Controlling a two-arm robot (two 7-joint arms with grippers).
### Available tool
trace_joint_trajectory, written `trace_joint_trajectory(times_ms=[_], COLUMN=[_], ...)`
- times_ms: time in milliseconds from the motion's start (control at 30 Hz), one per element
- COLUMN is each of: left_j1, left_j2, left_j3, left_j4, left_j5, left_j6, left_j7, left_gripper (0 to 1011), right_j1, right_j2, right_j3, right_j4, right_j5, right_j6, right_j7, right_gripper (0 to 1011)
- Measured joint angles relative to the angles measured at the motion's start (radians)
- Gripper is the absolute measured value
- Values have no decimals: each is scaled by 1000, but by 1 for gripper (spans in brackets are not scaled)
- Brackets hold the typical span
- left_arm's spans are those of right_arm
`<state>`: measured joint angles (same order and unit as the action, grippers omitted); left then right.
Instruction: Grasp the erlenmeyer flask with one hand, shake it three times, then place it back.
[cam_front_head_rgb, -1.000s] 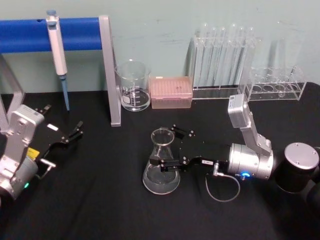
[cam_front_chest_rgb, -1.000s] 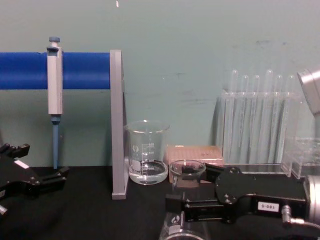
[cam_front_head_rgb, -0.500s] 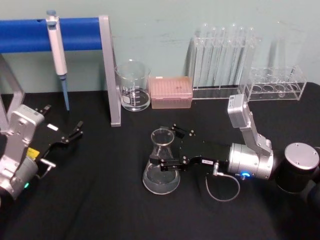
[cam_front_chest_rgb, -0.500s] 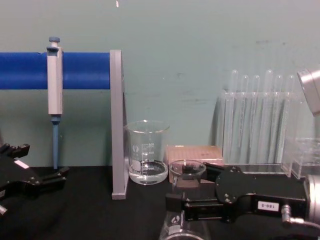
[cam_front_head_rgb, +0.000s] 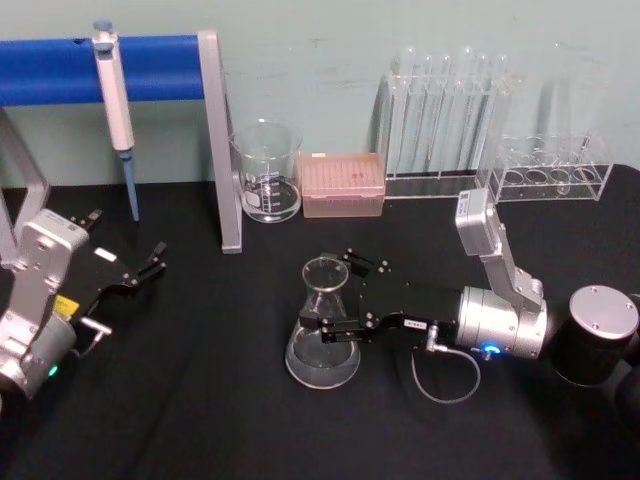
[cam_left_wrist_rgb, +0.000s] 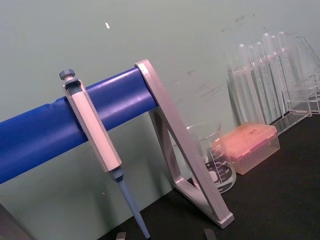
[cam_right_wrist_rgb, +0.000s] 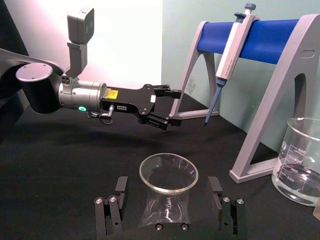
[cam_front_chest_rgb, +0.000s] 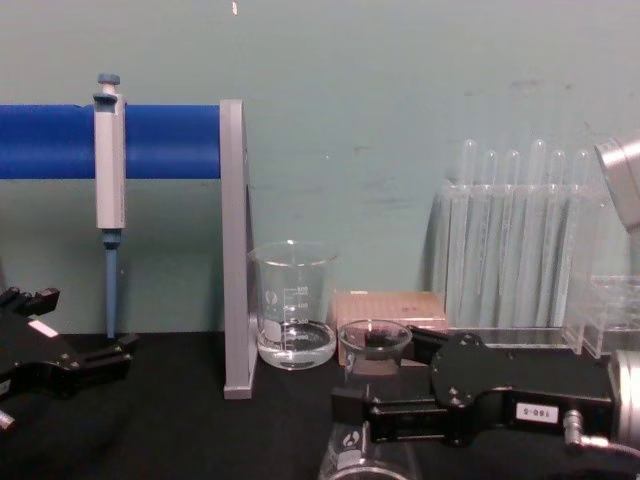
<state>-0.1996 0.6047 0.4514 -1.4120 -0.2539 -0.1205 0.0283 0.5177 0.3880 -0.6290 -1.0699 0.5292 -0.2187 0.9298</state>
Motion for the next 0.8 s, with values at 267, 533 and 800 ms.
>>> trace_joint_trajectory(times_ms=[267,533,800], left_j1=[0,0,0], left_j2=[0,0,0], left_j3=[0,0,0], left_j4=[0,0,0], left_j5=[0,0,0], left_j6=[0,0,0], left_j7=[0,0,0], left_gripper=[1001,1001,1001], right_j1=[0,0,0], right_j2=[0,0,0], right_j3=[0,0,0], right_j4=[0,0,0], right_j5=[1,1,1], right_j6=[0,0,0], right_j7=[1,1,1], right_gripper=[966,761,503])
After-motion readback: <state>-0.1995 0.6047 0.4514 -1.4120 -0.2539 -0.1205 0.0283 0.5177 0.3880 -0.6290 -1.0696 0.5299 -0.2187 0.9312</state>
